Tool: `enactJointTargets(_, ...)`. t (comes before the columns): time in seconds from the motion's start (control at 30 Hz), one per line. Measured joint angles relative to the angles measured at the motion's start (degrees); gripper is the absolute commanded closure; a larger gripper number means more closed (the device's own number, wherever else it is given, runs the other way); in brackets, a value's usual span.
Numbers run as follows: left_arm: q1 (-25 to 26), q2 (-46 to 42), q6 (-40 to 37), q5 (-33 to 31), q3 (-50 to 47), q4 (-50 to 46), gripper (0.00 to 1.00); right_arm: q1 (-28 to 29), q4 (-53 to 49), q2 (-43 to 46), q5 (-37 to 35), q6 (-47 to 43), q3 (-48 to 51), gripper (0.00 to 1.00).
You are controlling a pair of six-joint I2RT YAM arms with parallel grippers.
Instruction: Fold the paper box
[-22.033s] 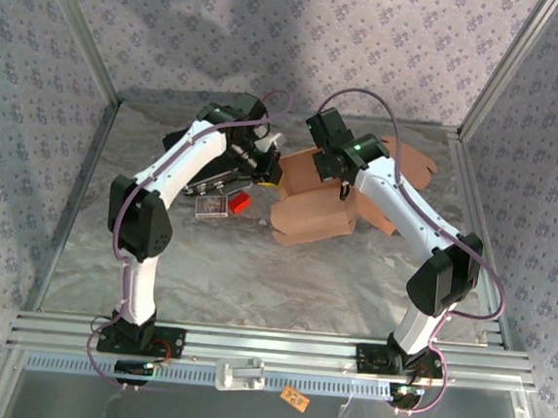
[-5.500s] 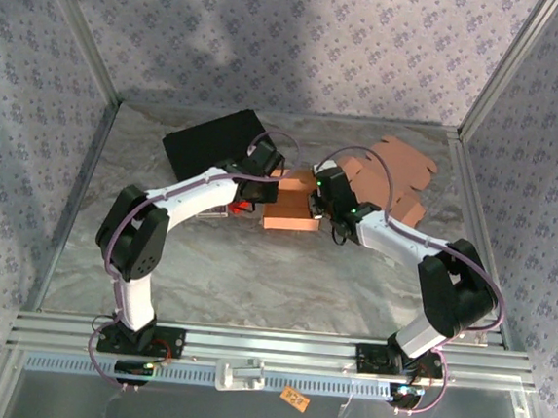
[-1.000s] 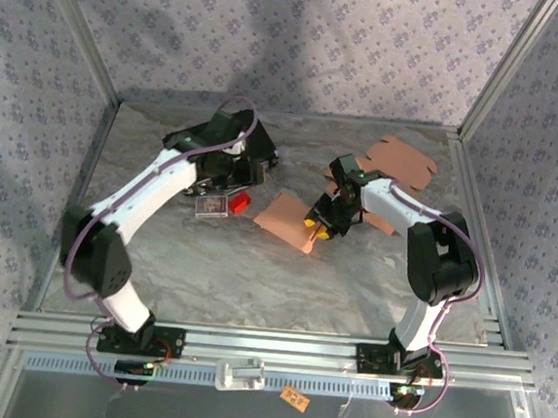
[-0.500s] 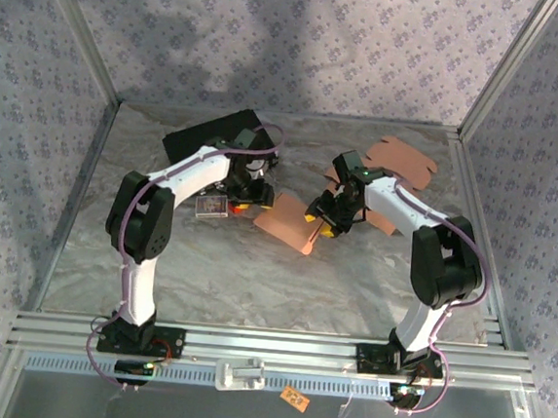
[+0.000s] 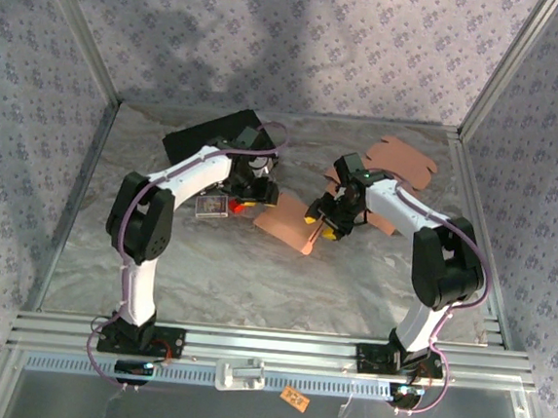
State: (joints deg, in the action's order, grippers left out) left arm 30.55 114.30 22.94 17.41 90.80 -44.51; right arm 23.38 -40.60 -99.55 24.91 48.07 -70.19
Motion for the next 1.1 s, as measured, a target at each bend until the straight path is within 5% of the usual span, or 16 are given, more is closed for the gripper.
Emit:
enactJointTargets(0.5, 1.4, 2.7, -0.7, 1.2, -3.5, 5.4, 0.51, -2.7, 4.0, 1.4, 1.0, -3.8, 5.5, 0.39)
enactJointTargets(0.77, 2.5, -0.3, 1.3, 1.2, -7.8, 7.1, 0.51, -3.4, 3.7, -1.7, 1.0, -6.3, 5.4, 0.48)
enactJointTargets(1.1, 5.1, -9.9, 11.7, 4.1, -22.3, 14.4, 0.62, -5.5, 1.5, -2.1, -0.2, -11.3, 3.8, 0.46)
